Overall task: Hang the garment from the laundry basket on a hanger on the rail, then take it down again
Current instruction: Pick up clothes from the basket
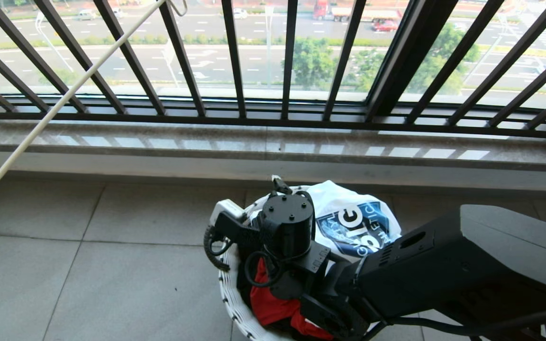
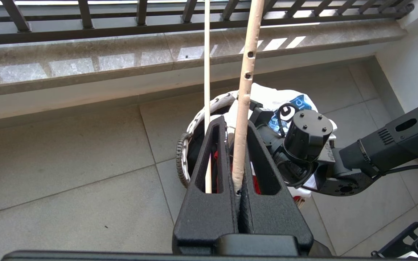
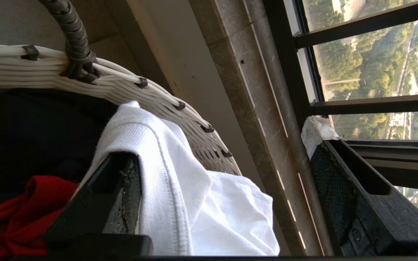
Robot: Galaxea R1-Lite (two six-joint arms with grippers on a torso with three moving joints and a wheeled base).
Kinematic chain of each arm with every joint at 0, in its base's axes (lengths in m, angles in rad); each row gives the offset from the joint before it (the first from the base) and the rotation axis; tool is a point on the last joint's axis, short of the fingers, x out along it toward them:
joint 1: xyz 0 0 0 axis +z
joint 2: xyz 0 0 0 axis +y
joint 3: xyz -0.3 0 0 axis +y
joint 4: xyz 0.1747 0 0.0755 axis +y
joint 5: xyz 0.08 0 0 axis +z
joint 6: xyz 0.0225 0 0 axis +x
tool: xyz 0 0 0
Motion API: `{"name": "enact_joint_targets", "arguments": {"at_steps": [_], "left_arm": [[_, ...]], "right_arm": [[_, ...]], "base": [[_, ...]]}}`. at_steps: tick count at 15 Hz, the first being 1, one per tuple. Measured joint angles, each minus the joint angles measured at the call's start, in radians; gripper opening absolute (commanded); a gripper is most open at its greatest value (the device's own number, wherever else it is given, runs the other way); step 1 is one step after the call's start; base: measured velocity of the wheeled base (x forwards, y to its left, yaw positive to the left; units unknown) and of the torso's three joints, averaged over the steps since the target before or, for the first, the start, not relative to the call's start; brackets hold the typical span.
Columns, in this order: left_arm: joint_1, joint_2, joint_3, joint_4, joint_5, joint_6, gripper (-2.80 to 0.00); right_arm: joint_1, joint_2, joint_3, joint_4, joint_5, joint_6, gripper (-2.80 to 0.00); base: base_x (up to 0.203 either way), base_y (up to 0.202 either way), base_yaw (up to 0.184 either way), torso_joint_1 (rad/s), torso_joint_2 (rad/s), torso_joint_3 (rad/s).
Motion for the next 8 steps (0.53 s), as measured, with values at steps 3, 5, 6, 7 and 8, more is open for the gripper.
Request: {"name": "enact_joint_targets", "arguments": {"at_steps": [3, 5, 6, 7, 8], "left_arm": [[0.0, 0.0, 0.0, 0.0, 0.0, 0.0, -2.8], [0.0, 0.0, 0.0, 0.0, 0.0, 0.0, -2.8], [0.0, 0.0, 0.0, 0.0, 0.0, 0.0, -2.8], [-0.001, 0.0, 0.0, 0.0, 0.0, 0.0, -2.8], [-0.001, 0.0, 0.0, 0.0, 0.0, 0.0, -2.8]], "right_arm": [[0.0, 0.0, 0.003, 0.0, 0.0, 0.0, -2.8], [0.0, 0.0, 0.005, 0.0, 0.0, -0.001, -2.8], [0.0, -0.001, 0.007, 0.001, 0.0, -0.001, -2.8], [0.0, -0.004, 0.012, 0.001, 0.0, -0.001, -2.8], [0.0, -0.009, 0.018, 0.002, 0.002, 0.0, -2.8]], "base": [[0.0, 0.0, 0.0, 0.0, 0.0, 0.0], [0.0, 0.0, 0.0, 0.0, 0.0, 0.0], [0.0, 0.0, 0.0, 0.0, 0.0, 0.0], [0.0, 0.0, 0.0, 0.0, 0.0, 0.0], [0.0, 0.0, 0.0, 0.0, 0.0, 0.0]]}}
